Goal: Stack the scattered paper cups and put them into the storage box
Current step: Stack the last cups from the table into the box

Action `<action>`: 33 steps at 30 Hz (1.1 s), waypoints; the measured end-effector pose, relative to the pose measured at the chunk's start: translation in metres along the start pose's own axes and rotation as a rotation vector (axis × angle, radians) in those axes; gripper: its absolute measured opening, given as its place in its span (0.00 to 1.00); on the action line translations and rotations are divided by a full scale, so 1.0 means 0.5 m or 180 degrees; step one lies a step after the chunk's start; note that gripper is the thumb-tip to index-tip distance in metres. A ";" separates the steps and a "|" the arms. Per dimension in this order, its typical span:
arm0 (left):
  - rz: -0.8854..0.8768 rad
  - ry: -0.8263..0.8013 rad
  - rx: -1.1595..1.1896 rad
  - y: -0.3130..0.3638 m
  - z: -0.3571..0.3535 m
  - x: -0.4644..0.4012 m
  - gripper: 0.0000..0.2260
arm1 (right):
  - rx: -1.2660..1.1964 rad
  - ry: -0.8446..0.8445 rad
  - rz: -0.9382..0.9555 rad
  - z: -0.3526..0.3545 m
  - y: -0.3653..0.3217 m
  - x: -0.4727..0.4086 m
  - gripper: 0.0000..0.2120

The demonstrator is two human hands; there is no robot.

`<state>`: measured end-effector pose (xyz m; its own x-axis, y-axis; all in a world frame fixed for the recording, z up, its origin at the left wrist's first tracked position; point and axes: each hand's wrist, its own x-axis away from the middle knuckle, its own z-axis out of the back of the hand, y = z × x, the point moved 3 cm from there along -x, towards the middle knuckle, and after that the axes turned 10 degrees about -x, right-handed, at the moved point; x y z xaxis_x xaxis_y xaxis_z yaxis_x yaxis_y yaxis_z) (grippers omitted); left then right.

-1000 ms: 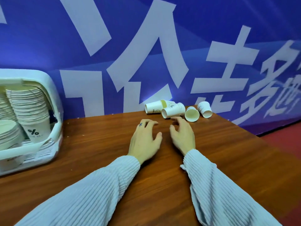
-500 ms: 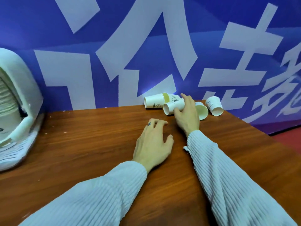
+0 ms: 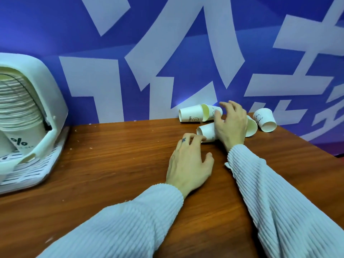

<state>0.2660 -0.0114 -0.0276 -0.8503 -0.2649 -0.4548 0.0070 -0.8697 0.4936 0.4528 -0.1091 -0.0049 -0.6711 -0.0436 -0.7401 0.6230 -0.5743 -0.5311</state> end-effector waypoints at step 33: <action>-0.0101 -0.0443 -0.0624 -0.048 0.179 0.104 0.30 | -0.2630 -0.1472 -0.2374 0.157 -0.210 0.244 0.13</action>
<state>0.1745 0.0330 0.0032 -0.9159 -0.1880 -0.3547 0.0696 -0.9445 0.3210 0.2743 -0.1183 -0.0071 -0.9507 -0.3098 -0.0106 -0.0236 0.1065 -0.9940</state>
